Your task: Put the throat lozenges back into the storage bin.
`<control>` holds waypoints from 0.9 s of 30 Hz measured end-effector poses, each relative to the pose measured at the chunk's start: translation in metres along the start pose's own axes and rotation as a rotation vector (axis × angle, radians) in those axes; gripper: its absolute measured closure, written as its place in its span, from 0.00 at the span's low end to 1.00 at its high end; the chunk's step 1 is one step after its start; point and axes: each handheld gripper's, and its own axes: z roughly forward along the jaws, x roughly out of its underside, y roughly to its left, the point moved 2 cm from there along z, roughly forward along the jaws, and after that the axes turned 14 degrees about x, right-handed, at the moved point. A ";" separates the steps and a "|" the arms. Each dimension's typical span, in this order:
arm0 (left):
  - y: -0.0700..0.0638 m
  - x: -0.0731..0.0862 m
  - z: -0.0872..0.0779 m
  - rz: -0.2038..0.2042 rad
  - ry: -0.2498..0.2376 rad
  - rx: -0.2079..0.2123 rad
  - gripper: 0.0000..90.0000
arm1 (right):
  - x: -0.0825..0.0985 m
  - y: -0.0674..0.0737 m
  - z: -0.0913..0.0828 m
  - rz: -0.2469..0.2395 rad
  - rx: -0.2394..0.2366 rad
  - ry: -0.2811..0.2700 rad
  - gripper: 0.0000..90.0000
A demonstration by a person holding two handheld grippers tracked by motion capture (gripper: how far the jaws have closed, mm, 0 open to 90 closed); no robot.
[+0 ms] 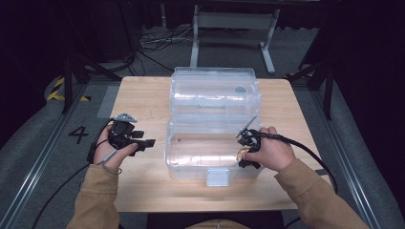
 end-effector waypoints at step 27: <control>0.000 0.000 -0.001 0.004 -0.005 -0.007 0.42 | 0.000 0.000 0.000 -0.009 0.017 0.000 0.27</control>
